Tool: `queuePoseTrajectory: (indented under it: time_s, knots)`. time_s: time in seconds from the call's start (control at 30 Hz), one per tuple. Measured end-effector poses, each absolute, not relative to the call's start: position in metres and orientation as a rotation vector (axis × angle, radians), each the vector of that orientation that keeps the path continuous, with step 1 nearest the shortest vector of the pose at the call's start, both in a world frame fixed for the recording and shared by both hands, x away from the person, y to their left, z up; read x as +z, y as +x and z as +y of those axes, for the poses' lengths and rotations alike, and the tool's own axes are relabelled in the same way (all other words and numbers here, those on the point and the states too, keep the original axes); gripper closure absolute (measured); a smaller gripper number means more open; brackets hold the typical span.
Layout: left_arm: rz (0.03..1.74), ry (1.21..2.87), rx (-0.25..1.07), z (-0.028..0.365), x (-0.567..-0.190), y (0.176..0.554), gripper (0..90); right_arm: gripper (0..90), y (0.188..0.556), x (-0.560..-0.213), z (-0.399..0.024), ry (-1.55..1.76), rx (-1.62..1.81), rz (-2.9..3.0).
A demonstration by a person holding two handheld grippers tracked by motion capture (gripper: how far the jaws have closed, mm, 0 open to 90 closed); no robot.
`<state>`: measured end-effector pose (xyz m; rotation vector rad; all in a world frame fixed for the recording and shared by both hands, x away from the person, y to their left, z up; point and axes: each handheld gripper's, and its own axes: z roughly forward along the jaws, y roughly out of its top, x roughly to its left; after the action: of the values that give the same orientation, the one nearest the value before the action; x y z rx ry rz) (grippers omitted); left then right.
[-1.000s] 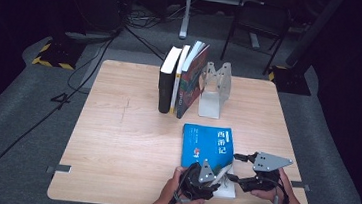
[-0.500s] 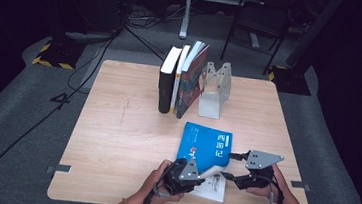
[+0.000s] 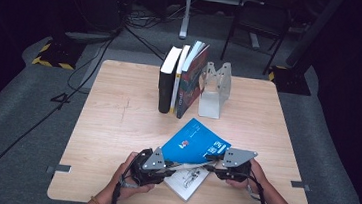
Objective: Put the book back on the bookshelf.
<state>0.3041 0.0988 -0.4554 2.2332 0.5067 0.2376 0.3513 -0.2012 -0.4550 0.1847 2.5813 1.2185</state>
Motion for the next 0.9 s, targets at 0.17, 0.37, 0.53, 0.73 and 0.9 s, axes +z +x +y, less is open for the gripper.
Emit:
queuePoseTrajectory:
  time_s: [0.17,0.37,0.53,0.73,0.9]
  knots:
    - [0.504,2.247,0.311,0.079,-0.452,0.295,44.6,69.0,0.349,-0.45,-0.192,0.18,1.196,2.56]
    - [0.566,2.257,0.372,0.074,-0.454,0.305,52.0,71.6,0.348,-0.442,-0.181,0.172,1.194,2.563]
    - [0.545,2.226,0.348,0.088,-0.458,0.315,72.2,68.8,0.35,-0.445,-0.177,0.172,1.223,2.578]
    - [0.504,2.218,0.33,0.102,-0.459,0.316,76.0,48.5,0.359,-0.451,-0.192,0.254,1.207,2.547]
    - [0.477,2.214,0.296,0.118,-0.46,0.319,75.5,50.1,0.375,-0.463,-0.214,0.364,1.189,2.541]
